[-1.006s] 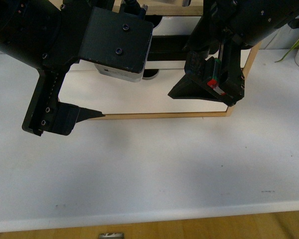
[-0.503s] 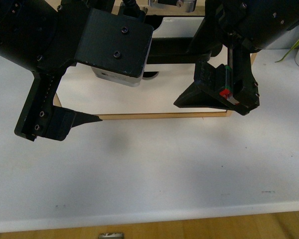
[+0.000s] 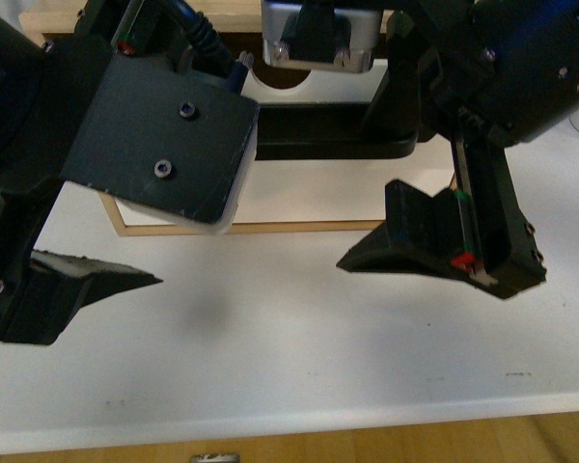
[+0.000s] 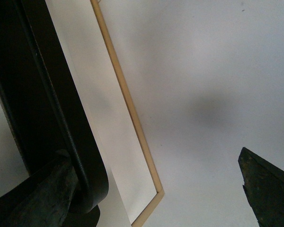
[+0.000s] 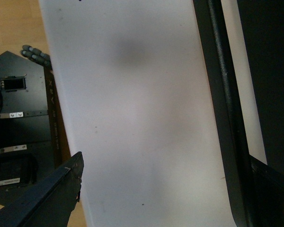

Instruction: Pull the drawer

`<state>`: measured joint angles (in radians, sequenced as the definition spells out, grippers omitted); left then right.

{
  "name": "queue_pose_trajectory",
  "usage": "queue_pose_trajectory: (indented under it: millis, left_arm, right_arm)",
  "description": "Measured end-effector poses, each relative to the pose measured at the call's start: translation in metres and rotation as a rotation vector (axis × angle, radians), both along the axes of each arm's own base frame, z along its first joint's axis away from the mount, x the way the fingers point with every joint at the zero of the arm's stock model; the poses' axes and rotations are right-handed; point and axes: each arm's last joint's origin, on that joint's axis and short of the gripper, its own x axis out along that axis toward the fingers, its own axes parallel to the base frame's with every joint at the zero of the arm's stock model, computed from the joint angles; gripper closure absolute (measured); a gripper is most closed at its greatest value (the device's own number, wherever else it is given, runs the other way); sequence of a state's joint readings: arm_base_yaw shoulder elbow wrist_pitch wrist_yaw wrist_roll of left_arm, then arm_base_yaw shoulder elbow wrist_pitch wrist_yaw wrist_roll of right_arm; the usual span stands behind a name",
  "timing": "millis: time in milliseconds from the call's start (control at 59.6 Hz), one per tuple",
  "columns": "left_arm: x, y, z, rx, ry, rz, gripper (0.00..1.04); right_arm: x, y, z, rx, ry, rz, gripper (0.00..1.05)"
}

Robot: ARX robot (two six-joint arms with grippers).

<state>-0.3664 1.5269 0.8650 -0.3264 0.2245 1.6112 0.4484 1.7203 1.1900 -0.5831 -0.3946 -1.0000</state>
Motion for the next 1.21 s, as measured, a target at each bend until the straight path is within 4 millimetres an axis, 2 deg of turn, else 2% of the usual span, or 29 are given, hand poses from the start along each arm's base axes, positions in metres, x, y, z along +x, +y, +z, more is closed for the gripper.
queue_pose_trajectory:
  millis: [201,419,671,872,1040,1207]
  left_arm:
    - [-0.018,-0.001,0.001,0.014,-0.002,-0.024,0.06]
    - [-0.025,-0.002,0.005,-0.002,-0.042,-0.033,0.06]
    - [-0.032,-0.003,0.014,-0.110,-0.076,-0.058,0.06]
    - [-0.052,0.001,0.040,-0.244,-0.156,-0.099,0.06]
    - [-0.060,0.013,0.053,-0.338,-0.274,-0.050,0.06]
    - [-0.066,0.035,0.060,-0.473,-0.411,0.078,0.06]
  right_arm:
    - [-0.013,0.002,-0.004,-0.009,0.011,0.019,0.09]
    - [-0.018,0.002,-0.002,0.021,0.005,-0.001,0.09]
    - [-0.019,-0.007,0.020,0.114,-0.063,-0.040,0.09]
    - [-0.032,-0.026,0.046,0.229,-0.208,-0.104,0.09]
    - [-0.045,-0.044,0.053,0.303,-0.311,-0.184,0.09]
    - [-0.063,-0.065,0.058,0.393,-0.449,-0.306,0.09]
